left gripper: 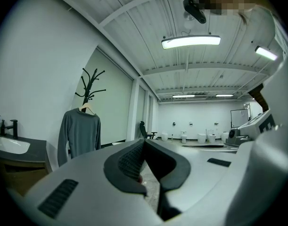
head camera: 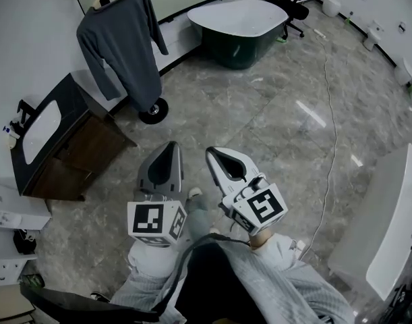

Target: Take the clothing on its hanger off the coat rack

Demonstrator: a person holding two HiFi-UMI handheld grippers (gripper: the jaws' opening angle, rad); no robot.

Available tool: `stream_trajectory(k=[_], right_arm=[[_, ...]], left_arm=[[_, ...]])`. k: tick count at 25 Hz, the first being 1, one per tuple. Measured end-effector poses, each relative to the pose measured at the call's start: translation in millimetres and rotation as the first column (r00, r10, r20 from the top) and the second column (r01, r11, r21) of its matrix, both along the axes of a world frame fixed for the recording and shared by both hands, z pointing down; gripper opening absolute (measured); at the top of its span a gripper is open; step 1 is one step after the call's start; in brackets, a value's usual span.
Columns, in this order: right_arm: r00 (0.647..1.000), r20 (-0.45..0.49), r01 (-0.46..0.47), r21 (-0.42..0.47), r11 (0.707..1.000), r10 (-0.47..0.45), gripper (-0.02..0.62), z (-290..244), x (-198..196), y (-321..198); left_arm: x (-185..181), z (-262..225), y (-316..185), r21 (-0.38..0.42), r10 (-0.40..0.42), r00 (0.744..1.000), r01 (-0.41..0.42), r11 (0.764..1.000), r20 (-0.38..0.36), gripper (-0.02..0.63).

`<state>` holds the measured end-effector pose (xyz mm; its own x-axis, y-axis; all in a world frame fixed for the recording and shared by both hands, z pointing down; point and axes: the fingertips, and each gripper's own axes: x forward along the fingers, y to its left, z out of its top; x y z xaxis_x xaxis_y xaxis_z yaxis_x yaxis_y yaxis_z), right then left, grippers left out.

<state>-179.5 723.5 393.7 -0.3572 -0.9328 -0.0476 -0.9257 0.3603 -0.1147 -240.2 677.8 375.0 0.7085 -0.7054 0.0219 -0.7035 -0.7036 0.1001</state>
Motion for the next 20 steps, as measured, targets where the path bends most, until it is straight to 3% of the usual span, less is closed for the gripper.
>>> stream_trajectory(k=[6,13,20], right_arm=[[0.999,0.022,0.026,0.005,1.0,-0.026,0.003,-2,51,-119],[0.998,0.005,0.064,0.054,0.997,-0.064,0.003,-24,83,-281],[0.986,0.068,0.149,0.011,0.989,-0.149,0.003,-2,127,-413]], left_arm=[[57,-3,-119,0.018,0.004,1.0,-0.004,1.0,0.013,0.005],[91,-29,-276,0.047,-0.02,1.0,0.02,0.999,-0.01,0.005],[130,-12,-401,0.026,-0.103,0.995,0.103,0.994,0.002,0.005]])
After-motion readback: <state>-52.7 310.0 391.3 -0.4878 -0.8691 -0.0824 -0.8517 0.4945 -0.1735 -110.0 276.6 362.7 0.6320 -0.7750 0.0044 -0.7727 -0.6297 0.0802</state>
